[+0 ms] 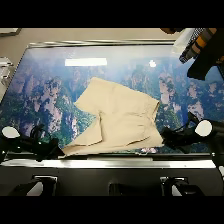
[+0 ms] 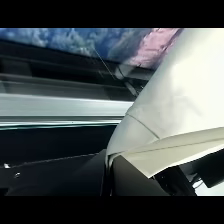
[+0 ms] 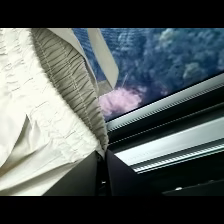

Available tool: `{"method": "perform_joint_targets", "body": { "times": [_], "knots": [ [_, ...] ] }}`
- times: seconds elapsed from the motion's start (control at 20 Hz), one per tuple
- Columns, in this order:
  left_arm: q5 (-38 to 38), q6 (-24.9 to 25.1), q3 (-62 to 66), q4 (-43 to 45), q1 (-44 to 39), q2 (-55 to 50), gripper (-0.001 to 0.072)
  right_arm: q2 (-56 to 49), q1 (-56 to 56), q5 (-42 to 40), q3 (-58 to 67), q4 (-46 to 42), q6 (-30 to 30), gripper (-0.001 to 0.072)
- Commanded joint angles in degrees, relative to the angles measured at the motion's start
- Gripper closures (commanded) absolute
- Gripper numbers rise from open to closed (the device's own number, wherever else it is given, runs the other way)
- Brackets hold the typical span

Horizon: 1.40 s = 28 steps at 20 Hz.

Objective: Fold the clothes and pants, and hang the long-sleeved shirts on hangers.

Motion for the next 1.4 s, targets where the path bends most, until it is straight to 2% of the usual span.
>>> {"method": "perform_joint_targets", "body": {
  "times": [0.0, 0.25, 0.4, 0.55, 0.6, 0.65, 0.7, 0.9, 1.0, 1.1, 1.25, 1.35],
  "knots": [
    [3.4, 0.9, -6.7, -6.9, -1.0, 3.0, 0.0694, -0.5, 0.0, -1.8, -0.6, -0.7, -1.7, 0.0674],
    [12.7, 2.4, -7.7, -7.0, -7.3, 3.0, 0.0694, -2.0, 0.0, -8.4, -4.8, -0.3, -3.0, 0.0674],
    [20.1, 2.7, -7.7, -9.1, -10.8, 3.0, 0.0691, -2.0, 0.0, -12.9, -7.5, 3.4, -3.3, 0.0674],
    [26.1, 4.4, -7.7, -9.7, -12.4, 3.0, 0.0623, -2.0, 0.0, -15.0, -8.1, 3.9, -3.8, 0.0674],
    [27.4, 5.7, -7.6, -9.7, -12.3, 3.0, 0.0454, -2.0, 0.0, -15.7, -8.2, 3.9, -3.8, 0.0674],
    [28.4, 6.8, -7.3, -9.7, -12.3, 3.0, 0.0243, -2.0, 0.0, -16.5, -8.2, 3.9, -3.8, 0.0674],
    [28.9, 8.5, -6.4, -9.7, -12.3, 3.0, 0.0156, -2.0, 0.0, -16.8, -8.2, 3.9, -3.8, 0.0674],
    [28.4, 14.8, 3.3, -10.0, -13.1, 3.1, 0.0166, -2.0, 0.0, -16.7, -8.2, 3.9, -4.1, 0.0674],
    [29.1, 15.7, 10.8, -9.3, -16.6, 3.0, 0.0166, -2.0, 0.0, -16.6, -8.2, 3.8, -4.3, 0.0674],
    [31.0, 12.2, 17.6, -2.4, -23.1, 2.3, 0.0166, -2.0, 0.0, -16.7, -8.2, 3.8, -4.2, 0.0674],
    [31.6, 1.9, 22.6, 12.8, -36.0, -2.5, 0.0166, -2.0, 0.0, -16.9, -8.2, 3.8, -4.2, 0.0674],
    [32.1, -2.0, 24.3, 17.4, -45.6, -7.6, 0.0166, -2.0, 0.0, -16.8, -8.2, 3.8, -4.2, 0.0674]
  ]
}}
